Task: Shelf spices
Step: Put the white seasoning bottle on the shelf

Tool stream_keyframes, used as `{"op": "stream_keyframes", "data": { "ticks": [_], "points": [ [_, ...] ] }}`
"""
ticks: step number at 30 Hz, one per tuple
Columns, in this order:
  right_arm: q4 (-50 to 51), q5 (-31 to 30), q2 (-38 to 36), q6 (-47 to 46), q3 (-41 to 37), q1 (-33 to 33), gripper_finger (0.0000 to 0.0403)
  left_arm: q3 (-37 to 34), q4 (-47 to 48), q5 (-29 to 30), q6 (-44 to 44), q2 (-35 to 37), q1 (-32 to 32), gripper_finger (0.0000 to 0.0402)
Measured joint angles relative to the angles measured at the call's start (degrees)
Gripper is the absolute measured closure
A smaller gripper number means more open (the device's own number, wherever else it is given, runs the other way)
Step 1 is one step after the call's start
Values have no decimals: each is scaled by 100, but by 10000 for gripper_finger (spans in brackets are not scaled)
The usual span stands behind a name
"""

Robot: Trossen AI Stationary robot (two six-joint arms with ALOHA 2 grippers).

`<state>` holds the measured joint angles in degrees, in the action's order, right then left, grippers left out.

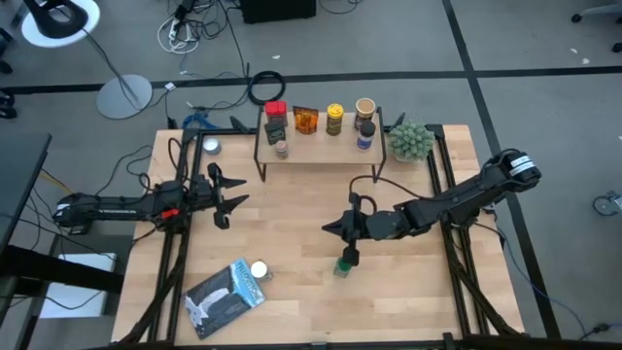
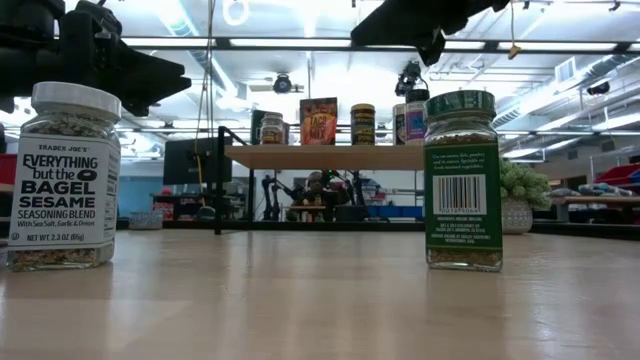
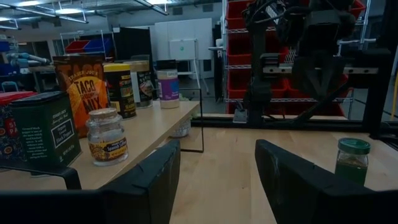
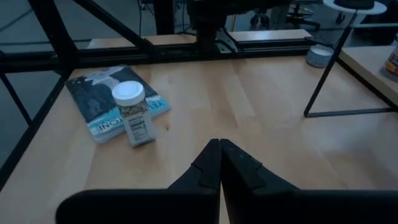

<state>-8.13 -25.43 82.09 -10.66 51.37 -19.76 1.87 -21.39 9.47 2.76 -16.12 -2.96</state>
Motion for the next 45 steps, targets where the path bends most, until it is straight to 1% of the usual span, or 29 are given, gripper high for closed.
{"op": "stream_keyframes", "data": {
  "ticks": [9, 14, 34, 45],
  "points": [
    [1, 2, 0, 15, 2, 5, 397, 0, 0, -1, 0, 2, 1, 188],
    [-3, 4, 31, -235, 2, 32, 396, 0, -2, 0, -1, 0, 2, 188],
    [-41, 7, 32, -225, 2, 33, 398, 0, -7, 0, -1, 2, 1, 188],
    [-38, 6, 35, -225, 2, 183, 396, 0, -7, -2, 0, 2, 2, 188]
  ]
}}
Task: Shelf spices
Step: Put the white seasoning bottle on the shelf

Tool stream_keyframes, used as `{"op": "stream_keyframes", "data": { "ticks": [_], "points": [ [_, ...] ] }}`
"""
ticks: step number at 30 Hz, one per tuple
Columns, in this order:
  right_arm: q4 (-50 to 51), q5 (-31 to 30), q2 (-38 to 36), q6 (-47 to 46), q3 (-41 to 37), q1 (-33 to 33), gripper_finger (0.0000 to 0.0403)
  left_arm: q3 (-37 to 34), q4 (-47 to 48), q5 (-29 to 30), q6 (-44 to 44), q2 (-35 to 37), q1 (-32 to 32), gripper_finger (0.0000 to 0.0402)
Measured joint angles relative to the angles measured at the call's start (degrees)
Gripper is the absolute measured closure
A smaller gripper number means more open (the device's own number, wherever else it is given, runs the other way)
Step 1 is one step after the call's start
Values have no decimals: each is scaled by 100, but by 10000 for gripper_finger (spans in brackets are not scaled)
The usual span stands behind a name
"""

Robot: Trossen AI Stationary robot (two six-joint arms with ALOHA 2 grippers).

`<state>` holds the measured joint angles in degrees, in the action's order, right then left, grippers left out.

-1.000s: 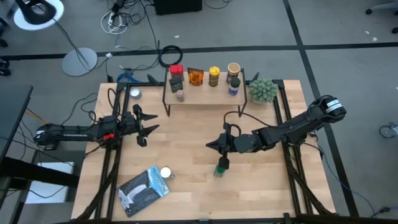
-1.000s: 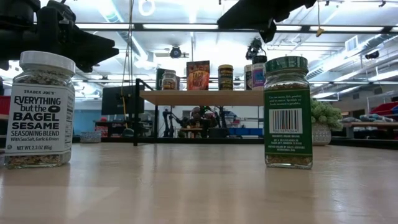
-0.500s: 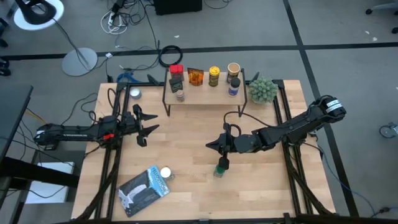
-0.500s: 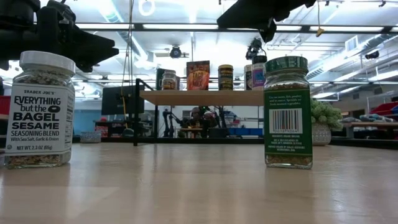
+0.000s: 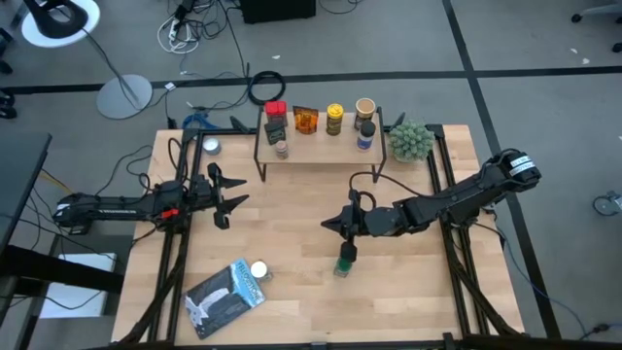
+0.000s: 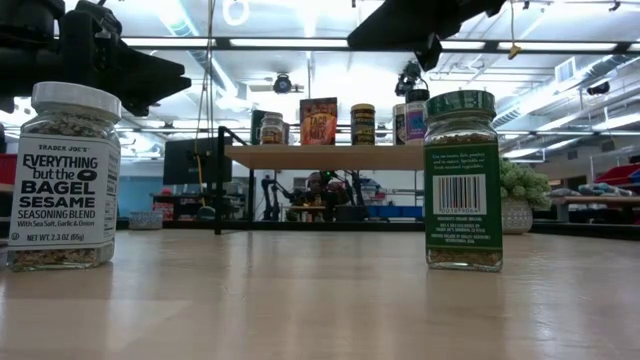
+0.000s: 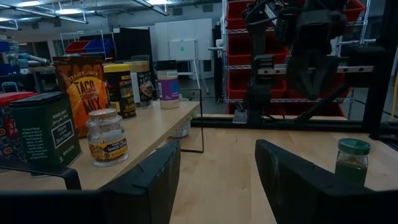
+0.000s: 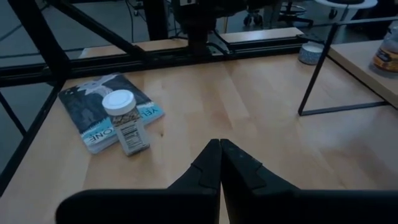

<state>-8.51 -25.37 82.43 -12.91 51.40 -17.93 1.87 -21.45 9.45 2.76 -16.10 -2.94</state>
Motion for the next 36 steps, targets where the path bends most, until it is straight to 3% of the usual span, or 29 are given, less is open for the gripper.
{"op": "stream_keyframes", "data": {
  "ticks": [6, 12, 19, 30, 36],
  "points": [
    [-146, -2, 4, -136, 0, 59, 395, 0, 0, 1, -2, 0, -1, 188],
    [-798, 29, 382, -86, 10, 103, 356, 0, 2, 0, -2, 0, 0, 188],
    [-1700, 814, 1361, 216, 210, 308, 269, 0, 6, 0, -2, 0, -2, 188],
    [-1514, 2783, 3248, 900, 2087, 618, 99, 0, 11, 0, -2, -39, -2, 188],
    [-941, 2858, 4051, 1155, 3048, 604, 49, -2, 4, 0, -2, -84, -2, 188]
  ]
}}
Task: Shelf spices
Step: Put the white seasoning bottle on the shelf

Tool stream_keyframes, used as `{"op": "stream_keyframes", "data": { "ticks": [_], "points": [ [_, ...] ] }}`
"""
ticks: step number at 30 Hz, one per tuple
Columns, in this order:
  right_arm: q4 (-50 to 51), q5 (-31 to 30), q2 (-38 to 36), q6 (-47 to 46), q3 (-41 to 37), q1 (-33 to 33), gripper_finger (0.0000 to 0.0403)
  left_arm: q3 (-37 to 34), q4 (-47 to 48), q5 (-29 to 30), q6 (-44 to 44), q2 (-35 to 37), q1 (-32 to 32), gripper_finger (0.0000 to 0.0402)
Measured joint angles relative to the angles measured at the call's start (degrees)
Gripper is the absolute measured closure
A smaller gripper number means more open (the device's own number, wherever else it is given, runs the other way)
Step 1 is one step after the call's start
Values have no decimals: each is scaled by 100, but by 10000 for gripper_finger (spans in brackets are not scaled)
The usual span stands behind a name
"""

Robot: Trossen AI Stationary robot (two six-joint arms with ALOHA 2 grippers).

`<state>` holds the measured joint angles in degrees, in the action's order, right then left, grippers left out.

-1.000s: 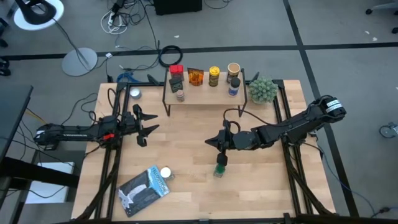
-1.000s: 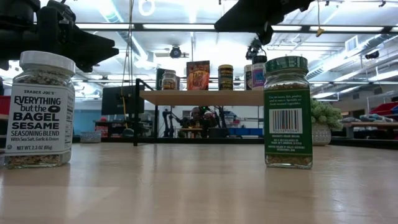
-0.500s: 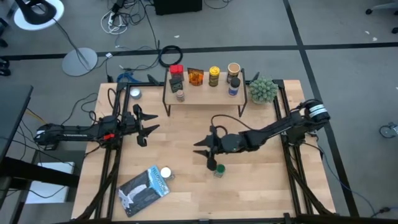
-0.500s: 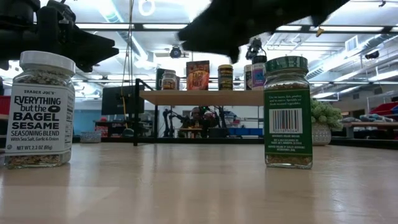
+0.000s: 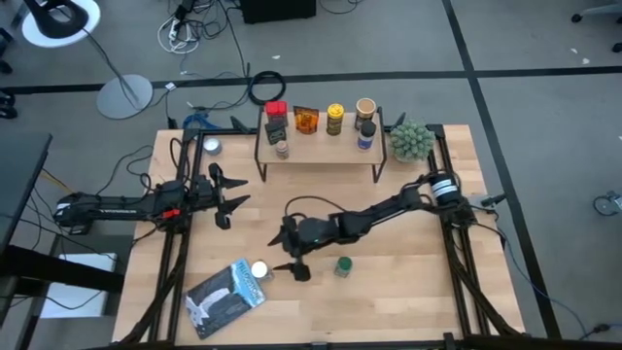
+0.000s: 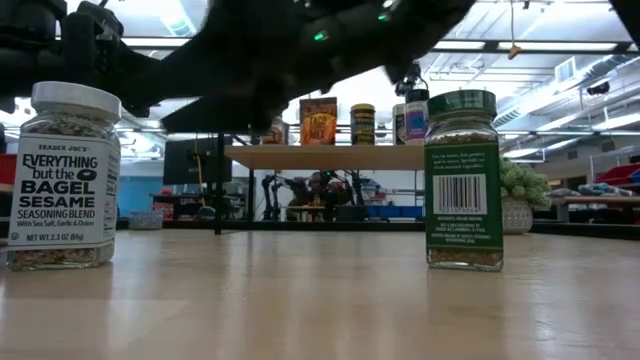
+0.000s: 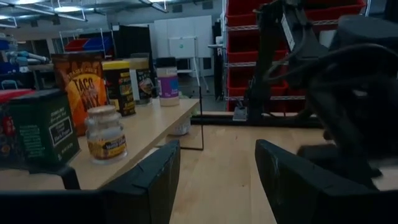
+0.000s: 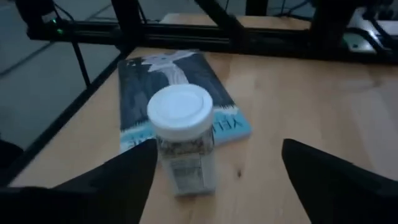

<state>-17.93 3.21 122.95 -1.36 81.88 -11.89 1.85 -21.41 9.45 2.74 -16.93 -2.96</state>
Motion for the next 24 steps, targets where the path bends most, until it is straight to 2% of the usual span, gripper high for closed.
{"op": "stream_keyframes", "data": {
  "ticks": [6, 11, 24],
  "points": [
    [102, 25, 535, -20, 600, -1, 39, 0, 14, 0, 0, -33, 0, 188],
    [142, 457, 752, -49, 904, -1, 41, 4, -23, -2, 0, -37, 1, 188],
    [23, 709, 991, -55, 1035, -1, 64, 0, -61, -2, 0, -60, 2, 188]
  ]
}}
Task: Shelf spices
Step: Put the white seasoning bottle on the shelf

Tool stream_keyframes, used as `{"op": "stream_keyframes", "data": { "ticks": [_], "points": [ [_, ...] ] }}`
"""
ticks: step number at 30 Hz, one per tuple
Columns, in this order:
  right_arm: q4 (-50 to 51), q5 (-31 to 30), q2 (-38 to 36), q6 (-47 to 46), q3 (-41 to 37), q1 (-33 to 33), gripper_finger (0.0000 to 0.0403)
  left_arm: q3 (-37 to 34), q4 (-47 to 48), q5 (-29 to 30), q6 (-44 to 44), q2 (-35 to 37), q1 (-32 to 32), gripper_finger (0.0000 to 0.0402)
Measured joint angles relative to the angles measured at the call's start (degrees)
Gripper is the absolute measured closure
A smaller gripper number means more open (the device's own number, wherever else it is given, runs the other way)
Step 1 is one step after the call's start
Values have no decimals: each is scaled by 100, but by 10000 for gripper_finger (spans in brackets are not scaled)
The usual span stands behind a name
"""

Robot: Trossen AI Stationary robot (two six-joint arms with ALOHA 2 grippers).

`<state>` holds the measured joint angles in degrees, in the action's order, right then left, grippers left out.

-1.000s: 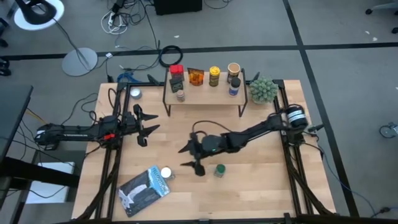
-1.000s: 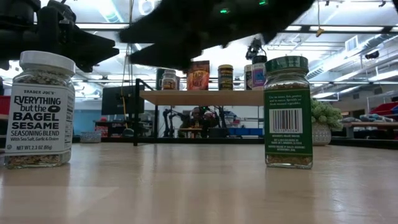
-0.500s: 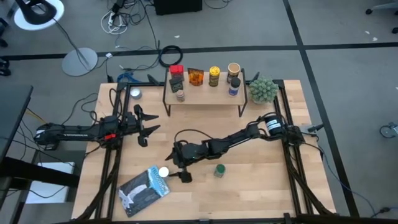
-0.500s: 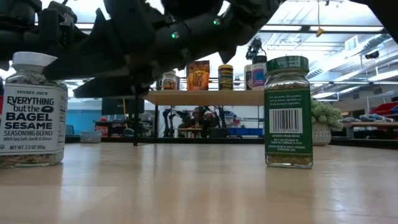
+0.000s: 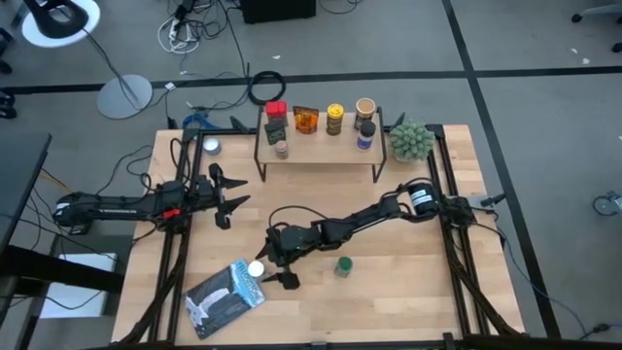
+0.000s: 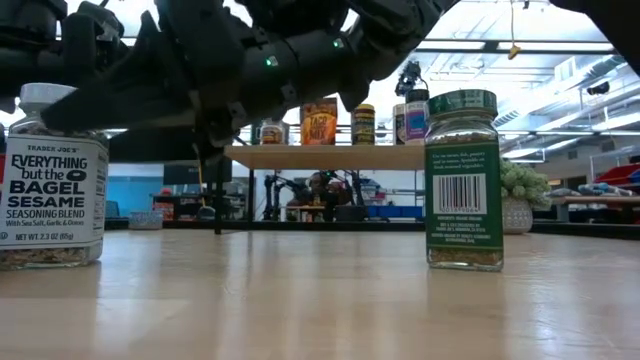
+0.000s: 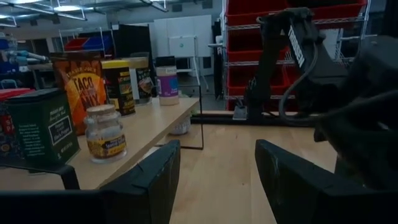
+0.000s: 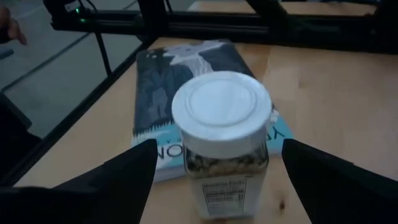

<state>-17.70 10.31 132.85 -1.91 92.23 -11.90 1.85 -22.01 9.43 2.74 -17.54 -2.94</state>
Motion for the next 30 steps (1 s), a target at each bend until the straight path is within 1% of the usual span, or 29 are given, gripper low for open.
{"op": "stream_keyframes", "data": {
  "ticks": [4, 10, 18, 25, 30],
  "points": [
    [-67, 0, 66, -2, -7, 2, 83, 1, -97, -1, 1, -7, 0, 188],
    [-376, 29, 174, -10, -4, 13, 123, 1, -86, 0, 0, -7, 0, 188],
    [-446, 38, 219, -87, -7, 40, 203, 1, -82, 0, 0, -5, -2, 188],
    [-440, 39, 200, 57, -7, 48, 206, 2, -79, 0, 0, -5, 0, 188],
    [-205, 37, 58, 20, -10, 125, 189, 1, -81, 0, 0, -5, 0, 188]
  ]
}}
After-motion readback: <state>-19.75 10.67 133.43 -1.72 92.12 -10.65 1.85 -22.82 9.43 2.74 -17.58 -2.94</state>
